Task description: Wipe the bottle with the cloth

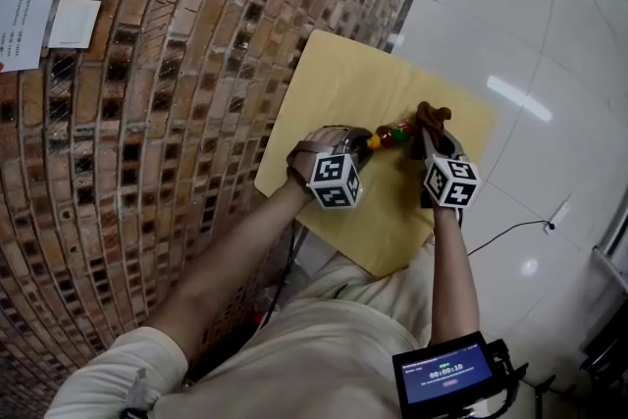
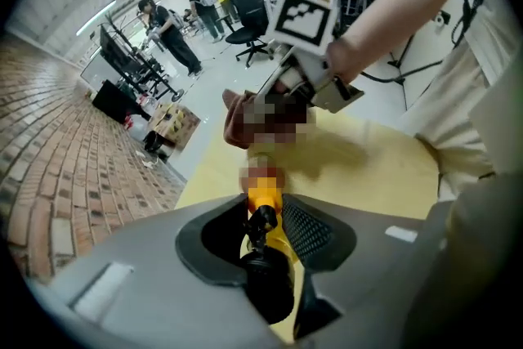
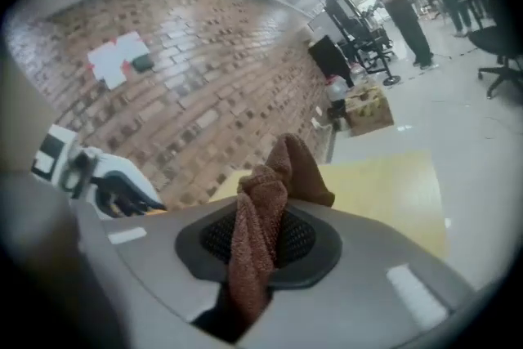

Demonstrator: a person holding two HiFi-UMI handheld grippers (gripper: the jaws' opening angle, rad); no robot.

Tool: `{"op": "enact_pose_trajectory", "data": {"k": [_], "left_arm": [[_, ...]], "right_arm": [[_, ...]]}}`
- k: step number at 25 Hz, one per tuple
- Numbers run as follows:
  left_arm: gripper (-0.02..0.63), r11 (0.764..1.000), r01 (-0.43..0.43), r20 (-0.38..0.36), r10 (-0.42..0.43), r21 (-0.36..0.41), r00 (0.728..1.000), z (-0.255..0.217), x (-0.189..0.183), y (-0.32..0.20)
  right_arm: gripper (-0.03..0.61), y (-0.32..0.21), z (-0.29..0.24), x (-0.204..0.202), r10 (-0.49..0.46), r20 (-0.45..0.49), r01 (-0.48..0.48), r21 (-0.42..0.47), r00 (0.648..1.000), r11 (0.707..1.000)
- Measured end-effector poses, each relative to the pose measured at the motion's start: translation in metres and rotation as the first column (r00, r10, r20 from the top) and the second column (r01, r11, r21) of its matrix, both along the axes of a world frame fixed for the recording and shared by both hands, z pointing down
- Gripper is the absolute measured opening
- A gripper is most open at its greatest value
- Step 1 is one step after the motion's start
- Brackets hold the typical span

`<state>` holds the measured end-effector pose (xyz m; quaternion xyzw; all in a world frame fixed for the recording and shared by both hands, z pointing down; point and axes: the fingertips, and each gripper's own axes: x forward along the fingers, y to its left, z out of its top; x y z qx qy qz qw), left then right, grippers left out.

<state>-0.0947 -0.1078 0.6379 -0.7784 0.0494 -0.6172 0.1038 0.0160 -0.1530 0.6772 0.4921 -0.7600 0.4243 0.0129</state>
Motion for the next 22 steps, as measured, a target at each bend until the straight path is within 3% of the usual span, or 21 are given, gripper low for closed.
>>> {"op": "enact_pose_trajectory", "data": {"k": [3, 6, 10, 14, 18, 22], "left_arm": [[0.147, 0.996, 0.080, -0.006, -0.081, -0.024, 0.997, -0.002, 0.001, -0.004], [0.146, 0.990, 0.129, -0.015, -0.130, -0.049, 0.991, -0.004, 0.006, -0.005], [0.146, 0.980, 0.180, -0.041, -0.184, -0.082, 0.982, -0.005, 0.005, -0.010], [0.146, 0.970, 0.213, -0.068, -0.221, -0.115, 0.973, -0.006, 0.003, -0.008], [0.146, 0.957, 0.257, -0.095, -0.271, -0.136, 0.958, -0.009, 0.005, -0.011], [0.146, 0.957, 0.250, -0.102, -0.266, -0.145, 0.959, -0.010, 0.005, -0.007]], "right_arm": [[0.066, 0.023, -0.045, -0.050, -0.143, 0.063, 0.132, 0.165, 0.988, 0.978], [0.066, 0.036, -0.043, -0.082, -0.191, 0.030, 0.183, 0.180, 0.981, 0.967], [0.063, 0.030, -0.036, -0.085, -0.108, -0.053, 0.116, 0.185, 0.993, 0.976], [0.063, 0.022, -0.026, -0.073, 0.031, -0.048, -0.025, 0.124, 0.998, 0.992], [0.063, 0.012, -0.024, -0.067, 0.057, -0.079, -0.049, 0.102, 0.995, 0.994], [0.061, 0.002, -0.005, -0.053, 0.110, -0.103, -0.107, 0.033, 0.989, 0.994]]}}
